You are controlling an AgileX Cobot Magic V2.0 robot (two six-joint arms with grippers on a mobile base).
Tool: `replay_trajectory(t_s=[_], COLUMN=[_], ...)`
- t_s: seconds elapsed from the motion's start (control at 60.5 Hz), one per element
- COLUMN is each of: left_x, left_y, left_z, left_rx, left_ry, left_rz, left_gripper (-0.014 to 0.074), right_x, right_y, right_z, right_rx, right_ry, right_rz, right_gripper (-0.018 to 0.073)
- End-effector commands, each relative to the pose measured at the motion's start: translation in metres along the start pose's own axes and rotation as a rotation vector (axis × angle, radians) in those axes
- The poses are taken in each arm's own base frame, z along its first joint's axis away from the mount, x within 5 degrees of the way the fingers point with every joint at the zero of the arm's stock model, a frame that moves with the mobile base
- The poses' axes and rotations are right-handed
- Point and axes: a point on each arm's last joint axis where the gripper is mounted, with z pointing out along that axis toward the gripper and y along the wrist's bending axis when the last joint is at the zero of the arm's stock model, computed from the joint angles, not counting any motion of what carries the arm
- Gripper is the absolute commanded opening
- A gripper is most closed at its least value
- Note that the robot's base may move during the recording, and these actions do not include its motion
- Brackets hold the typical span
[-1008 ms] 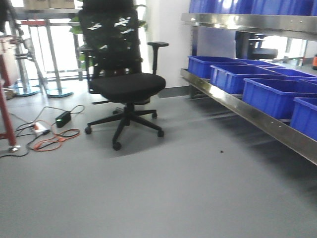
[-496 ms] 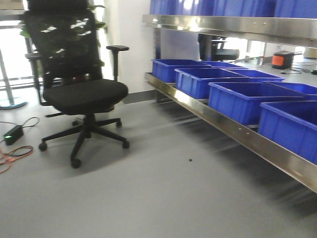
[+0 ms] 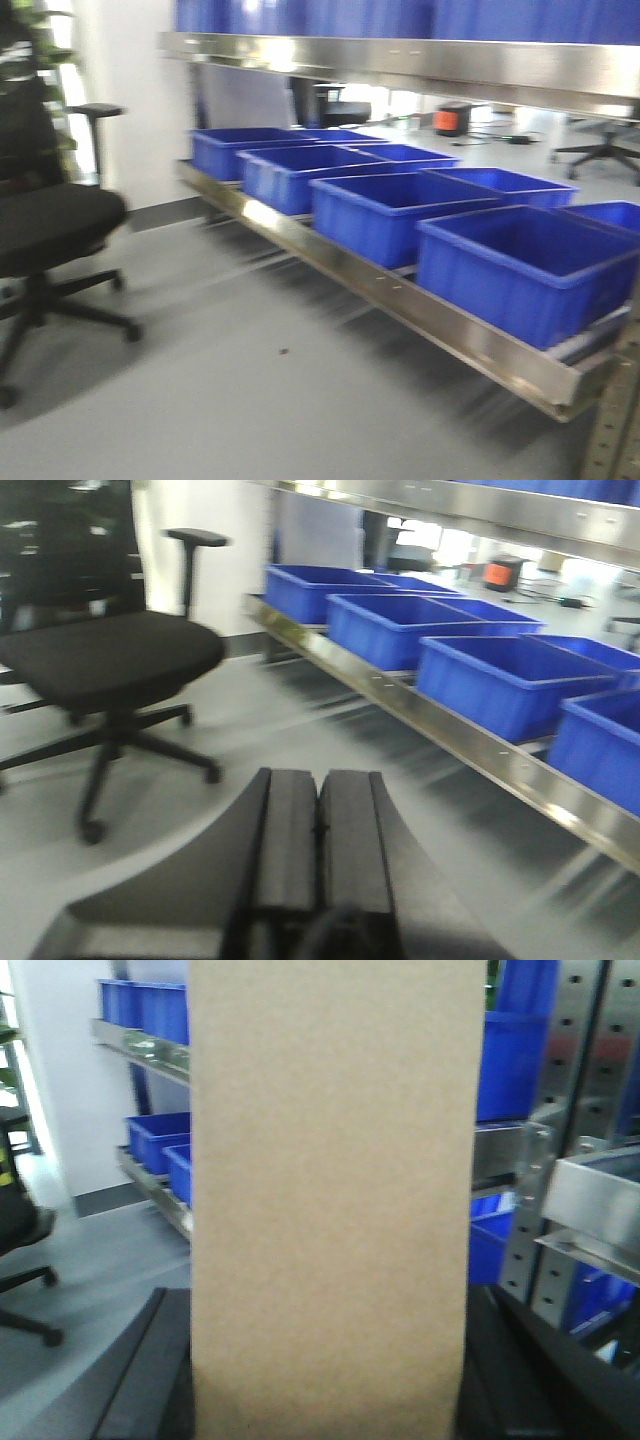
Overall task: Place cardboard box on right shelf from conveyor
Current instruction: 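Drive the base up to the steel shelf rack with blue bins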
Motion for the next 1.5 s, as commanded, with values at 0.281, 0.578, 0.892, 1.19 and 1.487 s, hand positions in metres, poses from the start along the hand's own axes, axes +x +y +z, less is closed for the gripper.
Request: replay_trajectory(t_s=[0.281, 0.578, 0.892, 1.19, 1.487], left_x=[-0.0087, -0.0087, -0.0087, -0.0087, -0.0087], left_y=[-0.0002, -0.0002, -0.0002, -0.0002, -0.0002], left_z=[-0.0010, -0.0010, -0.0010, -0.0010, -0.0010], left_rx=[0.004, 0.004, 0.004, 0.004, 0.004], left_ry=[-0.091, -0.091, -0.091, -0.091, -0.091], left_rz=[-0.007, -0.007, -0.007, -0.007, -0.007], left_gripper=[-0.0119, -0.0119, -0.0119, -0.0119, -0.0119], right_x=[-0.0196, -0.0196, -0.0195, -0.0195, -0.0195], right_y=[0.0010, 0.0010, 0.0010, 0.0010, 0.0010], right_z=[-0.0019, -0.0019, -0.0019, -0.0019, -0.0019], right_rx=[-0.002, -0.002, -0.002, -0.002, -0.002], right_ry=[-0.132, -0.132, -0.131, -0.131, -0.131], right_rz=[-0.016, -0.016, -0.016, -0.016, -0.016], right_gripper=[0.0055, 0.0055, 0.0055, 0.0055, 0.0055])
